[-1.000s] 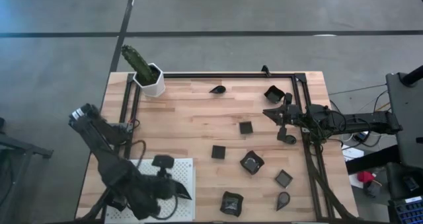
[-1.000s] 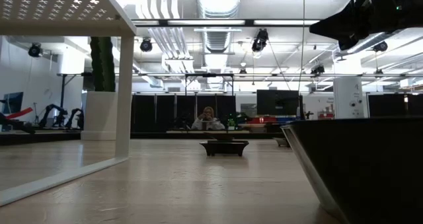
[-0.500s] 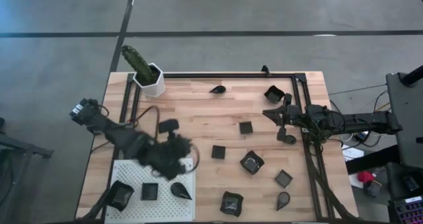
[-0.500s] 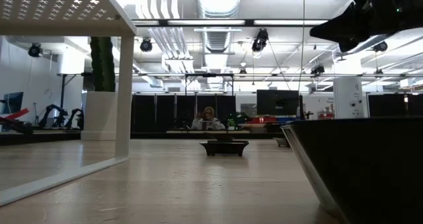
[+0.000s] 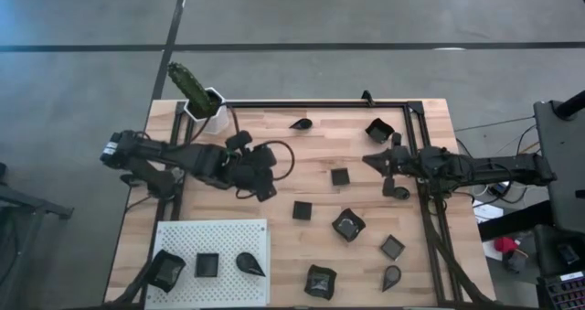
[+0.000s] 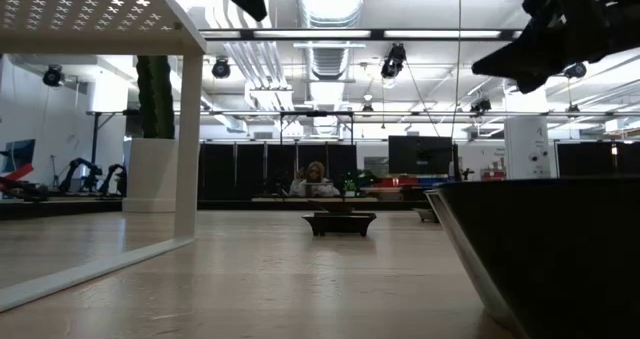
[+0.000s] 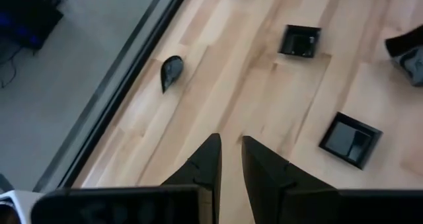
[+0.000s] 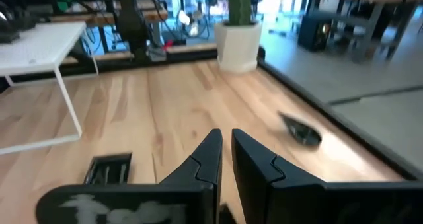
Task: Pick & Place Mini shaped plates
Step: Stack the distorted square plate on top of the other distorted square plate on the shelf
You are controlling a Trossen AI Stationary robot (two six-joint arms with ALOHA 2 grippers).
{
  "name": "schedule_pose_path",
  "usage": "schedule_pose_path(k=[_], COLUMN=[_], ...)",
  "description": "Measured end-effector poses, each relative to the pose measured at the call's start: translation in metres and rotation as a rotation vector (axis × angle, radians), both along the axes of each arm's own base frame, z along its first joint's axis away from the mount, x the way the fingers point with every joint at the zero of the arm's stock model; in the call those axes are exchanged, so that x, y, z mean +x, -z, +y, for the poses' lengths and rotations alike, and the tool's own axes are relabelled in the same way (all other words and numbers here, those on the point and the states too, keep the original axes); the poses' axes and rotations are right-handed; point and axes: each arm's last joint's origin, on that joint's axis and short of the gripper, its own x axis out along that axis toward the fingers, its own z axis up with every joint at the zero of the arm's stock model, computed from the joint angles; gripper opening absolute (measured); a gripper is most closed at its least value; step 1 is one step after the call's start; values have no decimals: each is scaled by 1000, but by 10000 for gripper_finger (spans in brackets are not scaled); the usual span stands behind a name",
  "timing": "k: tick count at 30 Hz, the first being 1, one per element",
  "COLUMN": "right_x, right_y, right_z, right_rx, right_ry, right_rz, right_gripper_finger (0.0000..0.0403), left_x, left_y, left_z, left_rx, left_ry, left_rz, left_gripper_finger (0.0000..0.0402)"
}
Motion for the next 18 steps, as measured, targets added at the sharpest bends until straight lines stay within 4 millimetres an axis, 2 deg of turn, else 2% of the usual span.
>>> schedule_pose_path(k=[7, 12, 18], right_x=[8, 20, 40], right_y=[5, 2, 1], right_z=[0, 0, 4], right_rx=[109, 193, 324], right_ry=[19, 59, 27], right_rz=[90, 268, 516], right_gripper_finger=[34, 34, 34], left_x=[1, 1, 1], left_y=[-1, -1, -1], left_z=[2, 2, 2], left_rx=[24, 26, 34], left_ry=[-18, -19, -10], left_rz=[-9, -11, -7], left_gripper_finger=[55, 55, 55])
